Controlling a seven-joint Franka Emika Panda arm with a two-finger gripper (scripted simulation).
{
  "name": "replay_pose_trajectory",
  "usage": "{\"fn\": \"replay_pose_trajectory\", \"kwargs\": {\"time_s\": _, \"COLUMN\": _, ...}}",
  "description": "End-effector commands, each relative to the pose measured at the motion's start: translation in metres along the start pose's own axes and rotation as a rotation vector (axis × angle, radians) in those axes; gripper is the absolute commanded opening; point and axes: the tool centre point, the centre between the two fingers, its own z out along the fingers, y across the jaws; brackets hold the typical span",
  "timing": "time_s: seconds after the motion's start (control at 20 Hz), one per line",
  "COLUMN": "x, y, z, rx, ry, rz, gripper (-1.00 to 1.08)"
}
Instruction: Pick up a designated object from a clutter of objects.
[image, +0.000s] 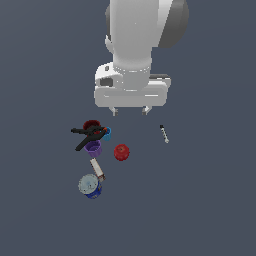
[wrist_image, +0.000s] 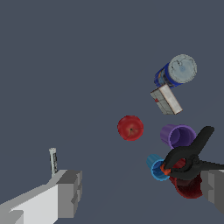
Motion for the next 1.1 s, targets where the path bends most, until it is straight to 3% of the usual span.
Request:
{"fn": "replay_pose_trajectory", "kwargs": {"time_s": 0.0, "x": 0.0, "y": 0.0, "z": 0.0, "rx": 0.0, "ry": 0.0, "rz": 0.0, "gripper": 1.0}}
{"fn": "replay_pose_trajectory", "kwargs": {"time_s": 0.5, "x": -0.004, "y": 0.014, "z": 0.009, "rx": -0.027, "ry": -0.028, "rz": 0.018, "gripper": 1.0}}
{"fn": "replay_pose_trajectory", "kwargs": {"time_s": 1.05, "x": -0.005, "y": 0.027, "z": 0.022, "rx": -0.019, "ry": -0.026, "rz": 0.106, "gripper": 1.0}}
